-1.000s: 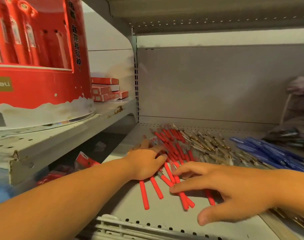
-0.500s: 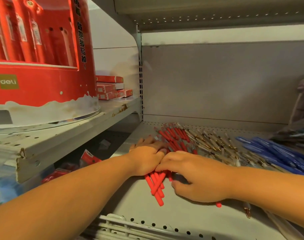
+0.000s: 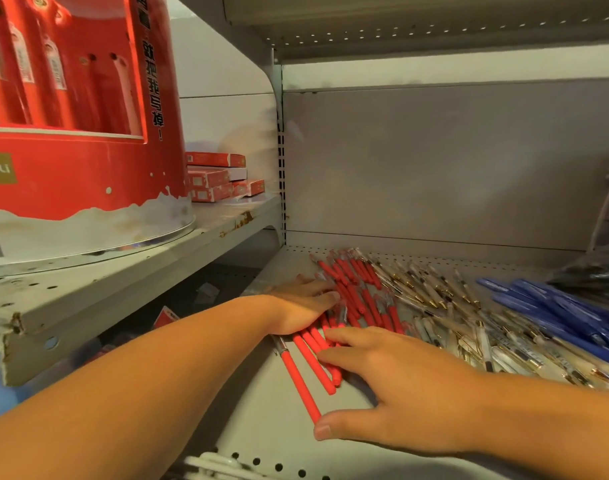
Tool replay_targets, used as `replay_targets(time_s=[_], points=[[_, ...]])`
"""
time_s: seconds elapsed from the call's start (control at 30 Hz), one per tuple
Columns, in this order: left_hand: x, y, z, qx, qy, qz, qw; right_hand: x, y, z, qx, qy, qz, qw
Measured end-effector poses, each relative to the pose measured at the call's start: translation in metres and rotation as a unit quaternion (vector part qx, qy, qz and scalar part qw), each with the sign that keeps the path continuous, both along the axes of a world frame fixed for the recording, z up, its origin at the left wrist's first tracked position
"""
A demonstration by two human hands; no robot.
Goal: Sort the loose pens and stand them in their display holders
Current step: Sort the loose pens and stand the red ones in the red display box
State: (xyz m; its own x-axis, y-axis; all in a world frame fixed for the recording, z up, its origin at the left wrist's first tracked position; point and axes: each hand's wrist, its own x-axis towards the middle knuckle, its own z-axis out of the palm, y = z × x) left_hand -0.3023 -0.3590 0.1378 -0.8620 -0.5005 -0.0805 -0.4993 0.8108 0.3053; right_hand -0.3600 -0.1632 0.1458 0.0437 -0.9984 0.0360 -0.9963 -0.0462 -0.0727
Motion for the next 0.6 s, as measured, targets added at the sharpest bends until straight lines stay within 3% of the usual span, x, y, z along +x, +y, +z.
replay_targets(time_s=[0.37,0.5,0.6], points=[[0.005,0.000,0.000,-0.096,0.059,-0.017,0.993,-0.005,-0.034,-0.009,-0.071,0.053,-0.029,0.996],[0.009,0.003,0.000,-0.123,0.070,0.059,0.988,-0.020,-0.028,0.002,-0.055,0.006,-0.002,0.998],[0.016,0.011,-0.007,-0.123,0.020,0.138,0.983,-0.042,-0.020,0.011,-0.024,0.013,0.005,1.000]])
